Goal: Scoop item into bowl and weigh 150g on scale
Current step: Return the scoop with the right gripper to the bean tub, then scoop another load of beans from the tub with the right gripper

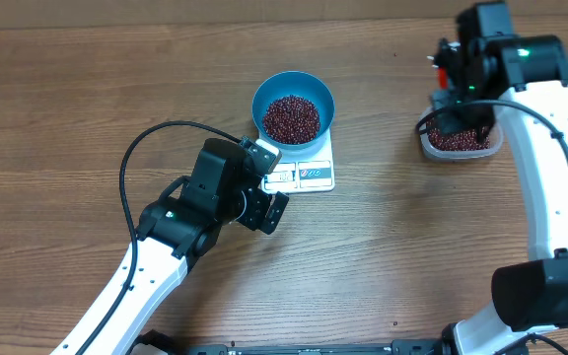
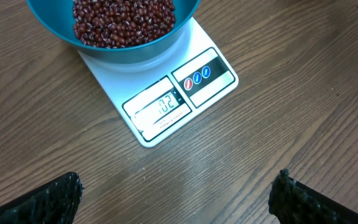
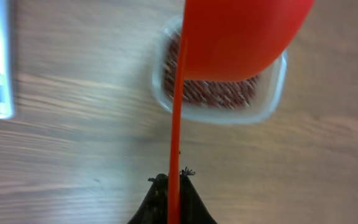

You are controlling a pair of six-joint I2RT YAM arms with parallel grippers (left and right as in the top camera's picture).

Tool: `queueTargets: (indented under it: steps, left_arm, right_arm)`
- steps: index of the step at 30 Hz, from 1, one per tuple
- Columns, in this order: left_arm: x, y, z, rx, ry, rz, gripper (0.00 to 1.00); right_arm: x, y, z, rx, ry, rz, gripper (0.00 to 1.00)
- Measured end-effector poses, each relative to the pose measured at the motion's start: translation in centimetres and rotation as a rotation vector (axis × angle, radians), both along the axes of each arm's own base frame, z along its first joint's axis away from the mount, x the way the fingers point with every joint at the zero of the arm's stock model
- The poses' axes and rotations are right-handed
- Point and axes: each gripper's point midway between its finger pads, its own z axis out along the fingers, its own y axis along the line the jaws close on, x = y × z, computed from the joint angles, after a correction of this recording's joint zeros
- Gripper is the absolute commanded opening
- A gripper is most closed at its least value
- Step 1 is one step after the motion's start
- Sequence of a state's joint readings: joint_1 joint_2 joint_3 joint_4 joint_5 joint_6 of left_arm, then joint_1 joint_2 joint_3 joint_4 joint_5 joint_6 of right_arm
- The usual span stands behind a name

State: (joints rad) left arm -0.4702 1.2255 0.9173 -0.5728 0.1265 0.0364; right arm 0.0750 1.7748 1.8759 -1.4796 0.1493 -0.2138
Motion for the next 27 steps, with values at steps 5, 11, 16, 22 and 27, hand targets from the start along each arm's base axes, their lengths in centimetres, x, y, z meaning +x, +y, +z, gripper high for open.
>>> queueTargets:
  steps: [5,11,16,22,27]
  left_arm:
    - [0.0,0.0,0.0,0.000,0.000,0.000,1.00]
    - [0.0,0.0,0.0,0.000,0.000,0.000,0.99]
    - [0.0,0.0,0.0,0.000,0.000,0.000,1.00]
    - [0.0,0.0,0.0,0.000,0.000,0.000,1.00]
    - [0.0,0.0,0.0,0.000,0.000,0.000,1.00]
  right_arm:
    - [-1.6,-3.9,-2.8,-0.075,0.110,0.017,0.04]
    - [-0.9,-6.0,-3.9,-0.171,0.118,0.138,0.04]
    - [0.6,-6.3,-4.0,-0.212,0.086,0.218,0.04]
    - [0.8,-6.6,-5.3,-0.220,0.122,0.260,0.04]
    - [-0.6,-7.6,-8.1,-0.204,0.217,0.258,0.04]
